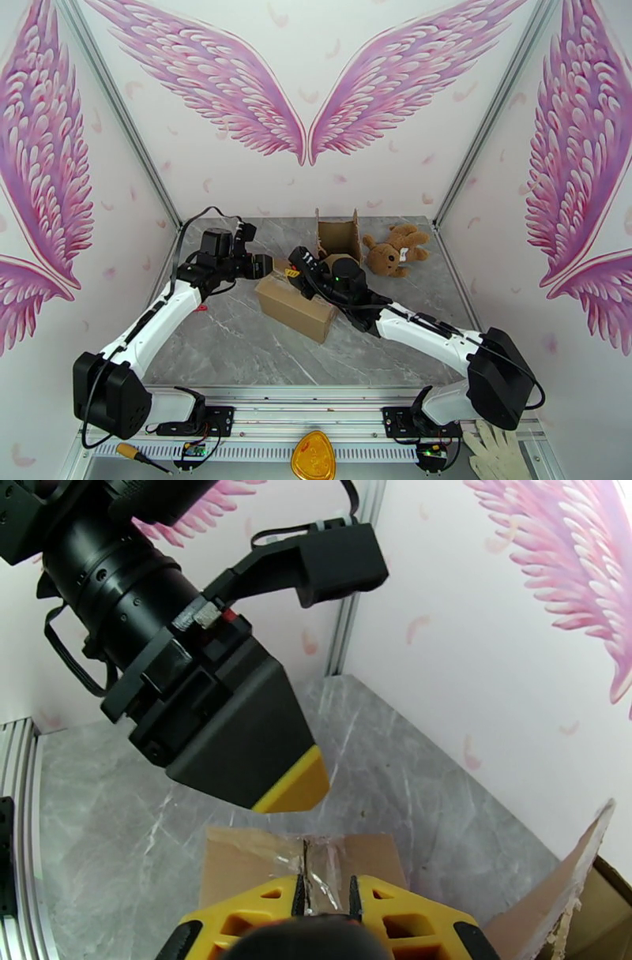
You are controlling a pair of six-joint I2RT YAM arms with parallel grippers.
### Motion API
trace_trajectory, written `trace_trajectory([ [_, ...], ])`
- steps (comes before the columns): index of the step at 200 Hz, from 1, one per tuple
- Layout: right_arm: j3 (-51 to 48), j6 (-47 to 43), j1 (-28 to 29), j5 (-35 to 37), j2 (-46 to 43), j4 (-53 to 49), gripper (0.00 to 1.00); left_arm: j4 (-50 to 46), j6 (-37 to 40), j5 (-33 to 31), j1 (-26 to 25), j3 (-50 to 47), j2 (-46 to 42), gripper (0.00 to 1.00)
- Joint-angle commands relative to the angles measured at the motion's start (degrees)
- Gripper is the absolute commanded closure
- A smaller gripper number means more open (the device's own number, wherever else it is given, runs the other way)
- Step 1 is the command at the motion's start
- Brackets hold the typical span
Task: Unpack the express box
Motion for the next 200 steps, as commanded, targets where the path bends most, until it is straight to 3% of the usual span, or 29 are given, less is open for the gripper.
trace_trajectory([
  [1,3.3,0.9,-0.2,-1.7,1.9,2.0,1.00,-0.9,1.1,-1.2,-0.4,-0.4,4.2,0.48],
  [86,4.6,3.6,-0.3,-3.3,7.2,4.1,1.00,-0.5,1.5,-2.3,-0.3,-3.2,6.8,0.56],
  [160,1.3,7.5,-0.2,-2.0,4.4,4.9,1.00,-1.8,2.0,-4.3,-0.3,-4.7,9.3,0.63],
  [200,-0.7,5.3,-0.2,-0.7,4.3,2.8,1.00,-2.2,2.7,-4.8,-0.4,-5.2,9.4,0.65],
])
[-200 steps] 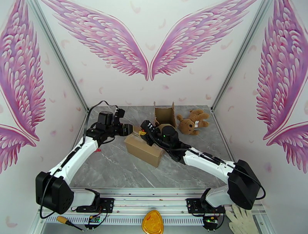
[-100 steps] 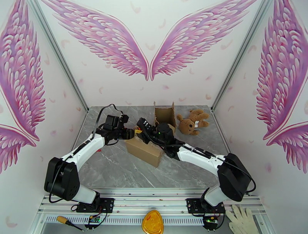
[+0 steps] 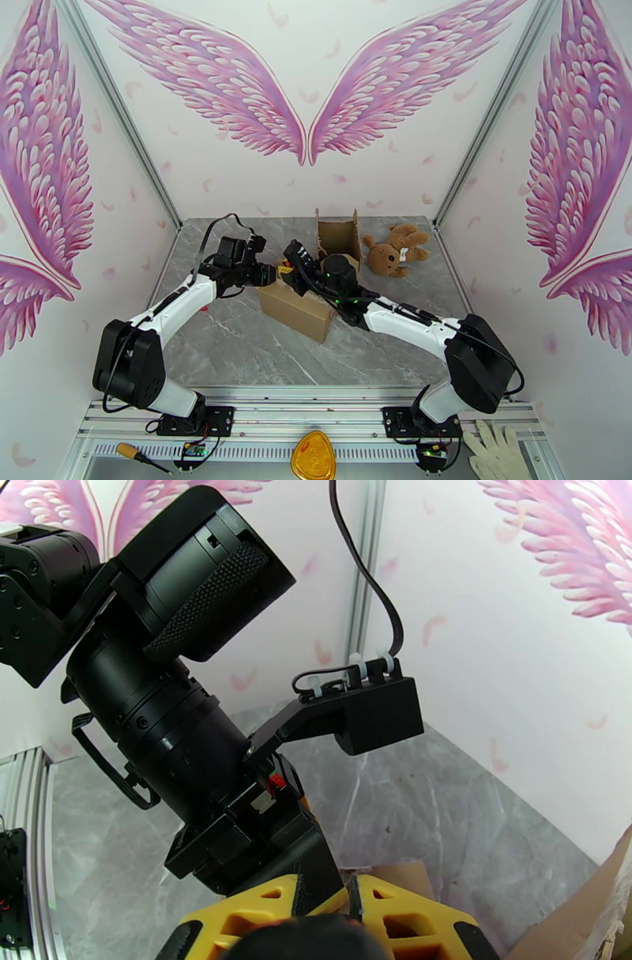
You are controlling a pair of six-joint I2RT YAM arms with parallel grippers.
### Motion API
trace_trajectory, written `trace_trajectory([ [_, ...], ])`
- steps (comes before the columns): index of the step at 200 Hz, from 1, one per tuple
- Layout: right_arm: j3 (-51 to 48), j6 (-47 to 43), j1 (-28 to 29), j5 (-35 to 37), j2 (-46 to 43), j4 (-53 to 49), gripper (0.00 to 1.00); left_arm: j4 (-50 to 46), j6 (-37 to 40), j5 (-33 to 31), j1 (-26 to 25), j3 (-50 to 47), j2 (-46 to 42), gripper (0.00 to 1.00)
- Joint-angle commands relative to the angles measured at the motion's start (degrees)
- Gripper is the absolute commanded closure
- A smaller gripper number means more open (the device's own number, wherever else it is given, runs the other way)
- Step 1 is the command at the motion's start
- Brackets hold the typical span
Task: Unpack the express box
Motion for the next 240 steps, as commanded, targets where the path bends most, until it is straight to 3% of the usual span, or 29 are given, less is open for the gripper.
trace_trajectory([
  [1,-1.9,0.0,-0.1,1.1,-1.5,-2.1,1.00,-4.3,1.1,-3.3,0.0,-2.3,2.1,0.65],
  [73,-4.2,-8.1,-0.4,7.3,-3.7,-3.3,1.00,-6.3,2.8,-4.1,0.1,-2.4,2.6,0.71],
  [119,-5.1,-7.2,-0.5,5.5,-5.5,-6.6,1.00,-7.5,3.7,-5.5,0.4,-2.9,3.2,0.73],
  [240,-13.0,-6.8,-1.0,9.8,-17.3,-12.8,1.00,-9.0,3.4,-8.3,1.4,-2.5,5.4,0.77],
])
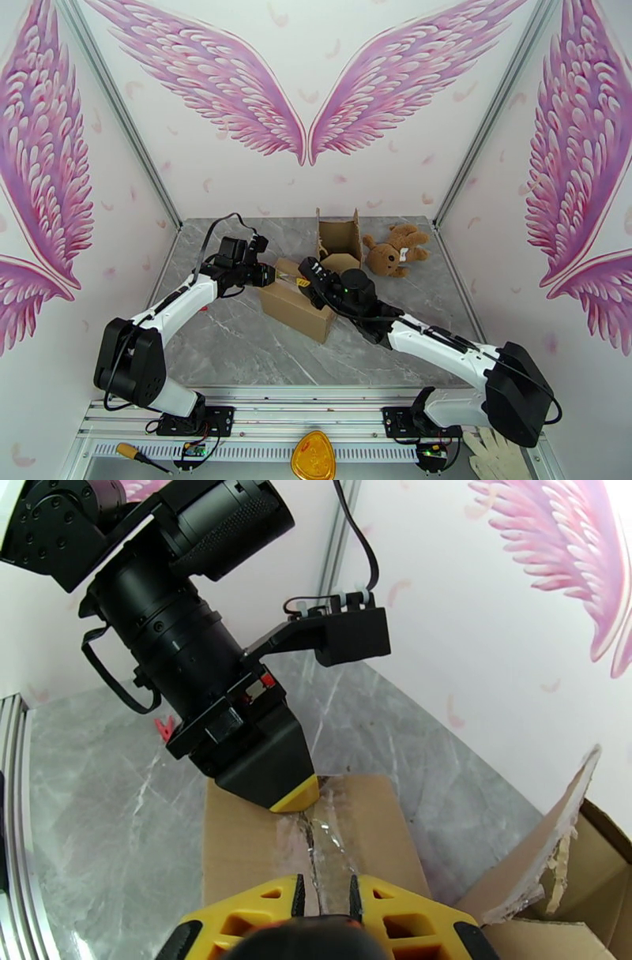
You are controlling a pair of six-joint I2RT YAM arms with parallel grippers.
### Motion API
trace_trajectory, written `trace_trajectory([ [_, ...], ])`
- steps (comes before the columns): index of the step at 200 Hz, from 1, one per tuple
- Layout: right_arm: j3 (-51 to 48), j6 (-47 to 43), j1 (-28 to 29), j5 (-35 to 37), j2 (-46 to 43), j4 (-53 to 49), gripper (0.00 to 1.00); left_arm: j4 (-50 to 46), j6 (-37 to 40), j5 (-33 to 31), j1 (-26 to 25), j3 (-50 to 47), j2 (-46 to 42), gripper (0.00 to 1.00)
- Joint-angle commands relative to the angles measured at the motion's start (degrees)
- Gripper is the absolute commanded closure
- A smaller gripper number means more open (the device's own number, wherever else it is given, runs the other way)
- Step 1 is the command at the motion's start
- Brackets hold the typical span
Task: Unpack the express box
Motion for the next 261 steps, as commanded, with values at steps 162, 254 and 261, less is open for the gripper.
trace_trajectory([
  [162,-14.4,1.4,-4.7,7.1,-23.5,-11.7,1.00,-10.1,-0.5,-10.9,2.1,-2.1,6.5,0.80],
  [254,-17.0,7.4,-6.8,13.4,-32.9,-8.4,1.00,-11.0,-4.3,-10.6,1.8,-2.3,1.9,0.81],
  [261,-16.9,9.9,-6.8,15.2,-33.0,-6.7,1.00,-11.0,-5.5,-10.7,1.8,-2.7,0.3,0.81],
])
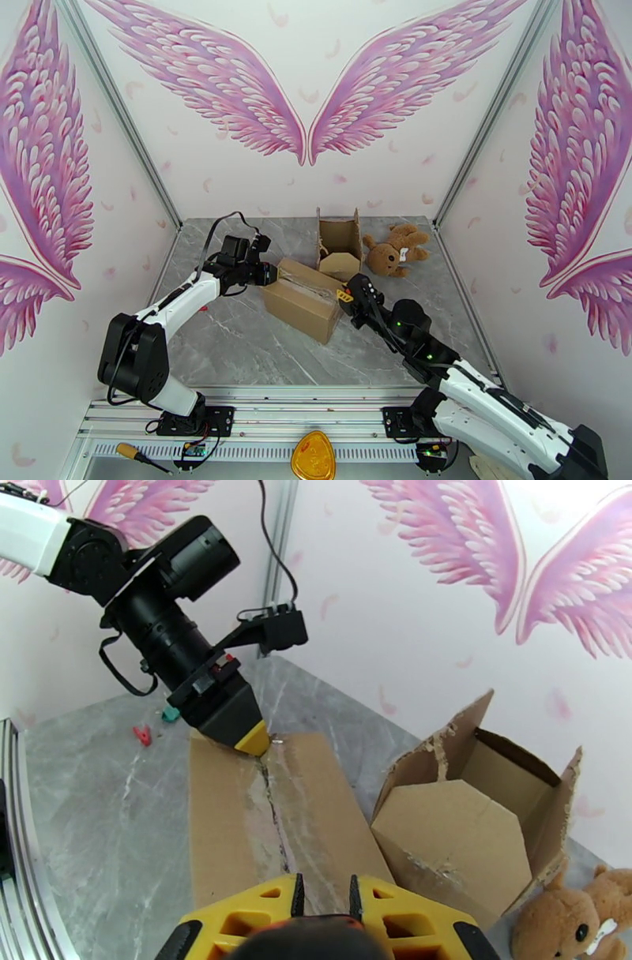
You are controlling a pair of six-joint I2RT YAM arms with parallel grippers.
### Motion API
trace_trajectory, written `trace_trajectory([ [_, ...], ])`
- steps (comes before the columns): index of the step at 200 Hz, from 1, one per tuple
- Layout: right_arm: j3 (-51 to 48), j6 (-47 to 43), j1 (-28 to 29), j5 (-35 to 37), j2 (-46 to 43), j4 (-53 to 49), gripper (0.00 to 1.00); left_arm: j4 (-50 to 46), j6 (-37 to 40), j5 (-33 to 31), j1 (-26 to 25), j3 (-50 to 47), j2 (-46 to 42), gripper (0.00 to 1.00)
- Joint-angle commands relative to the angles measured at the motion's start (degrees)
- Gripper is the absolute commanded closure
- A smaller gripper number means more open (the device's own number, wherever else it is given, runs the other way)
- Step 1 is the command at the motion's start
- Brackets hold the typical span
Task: Unpack the express box
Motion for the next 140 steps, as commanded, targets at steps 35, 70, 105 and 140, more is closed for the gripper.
trace_trajectory([
  [35,1.7,16.1,-1.1,15.9,-0.3,5.2,1.00,-10.2,-9.5,-10.4,1.5,-6.7,-8.5,0.79],
  [70,5.3,25.7,-1.4,21.1,3.7,3.5,1.00,-9.9,-11.4,-8.8,0.8,-7.0,-14.2,0.62],
  [105,5.8,36.4,-1.6,22.3,7.7,5.8,1.00,-13.0,-6.6,-9.6,-0.1,-3.3,-18.0,0.42],
  [140,5.5,44.1,-1.6,22.6,11.0,9.4,1.00,-9.6,8.7,-13.0,-4.5,-1.4,-22.3,0.19],
])
